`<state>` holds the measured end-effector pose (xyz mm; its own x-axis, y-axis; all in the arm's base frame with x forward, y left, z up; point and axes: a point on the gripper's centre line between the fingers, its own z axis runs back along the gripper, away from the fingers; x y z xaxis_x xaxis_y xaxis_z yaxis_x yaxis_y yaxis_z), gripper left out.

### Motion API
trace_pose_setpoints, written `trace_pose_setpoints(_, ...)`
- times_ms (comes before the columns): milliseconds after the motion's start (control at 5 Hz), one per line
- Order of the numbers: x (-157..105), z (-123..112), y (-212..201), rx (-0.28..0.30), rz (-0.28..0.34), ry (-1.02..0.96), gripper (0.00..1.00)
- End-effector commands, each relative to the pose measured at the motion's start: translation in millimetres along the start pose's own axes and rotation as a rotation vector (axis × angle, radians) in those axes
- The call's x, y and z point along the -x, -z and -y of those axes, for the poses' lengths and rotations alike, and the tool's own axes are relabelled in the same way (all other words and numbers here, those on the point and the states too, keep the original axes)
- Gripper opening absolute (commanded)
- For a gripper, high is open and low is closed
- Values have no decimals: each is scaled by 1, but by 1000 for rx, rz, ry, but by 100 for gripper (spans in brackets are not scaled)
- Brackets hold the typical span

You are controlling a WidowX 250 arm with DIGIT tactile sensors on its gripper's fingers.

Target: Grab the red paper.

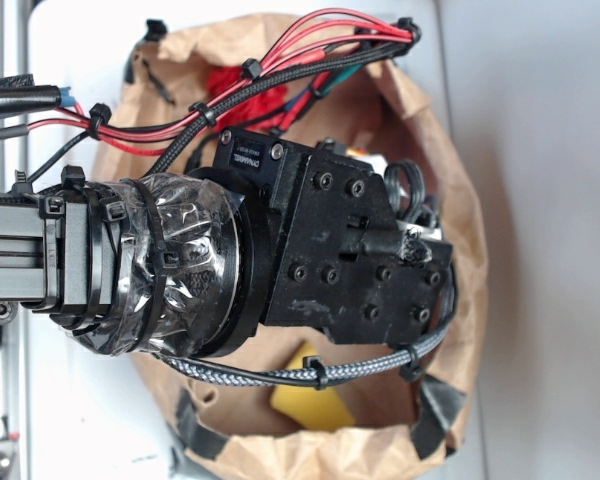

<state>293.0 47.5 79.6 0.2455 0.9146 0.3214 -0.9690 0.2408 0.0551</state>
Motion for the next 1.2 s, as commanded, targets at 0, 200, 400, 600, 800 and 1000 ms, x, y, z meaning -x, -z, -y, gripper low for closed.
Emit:
trace_pose_setpoints(0,-15,-21,-4,120,4,-76,100)
trace_pose_setpoints(200,-22,-27,-3,129,-21,-52,100)
trace_pose_setpoints(400,-30,-27,-2,125,-37,-67,100)
trace_pose_setpoints(600,-33,-24,4,124,-35,-84,100)
trace_pose_setpoints(800,-33,-26,12,145,-21,-95,100)
trace_pose_setpoints(1000,-33,-27,18,160,-3,-107,100)
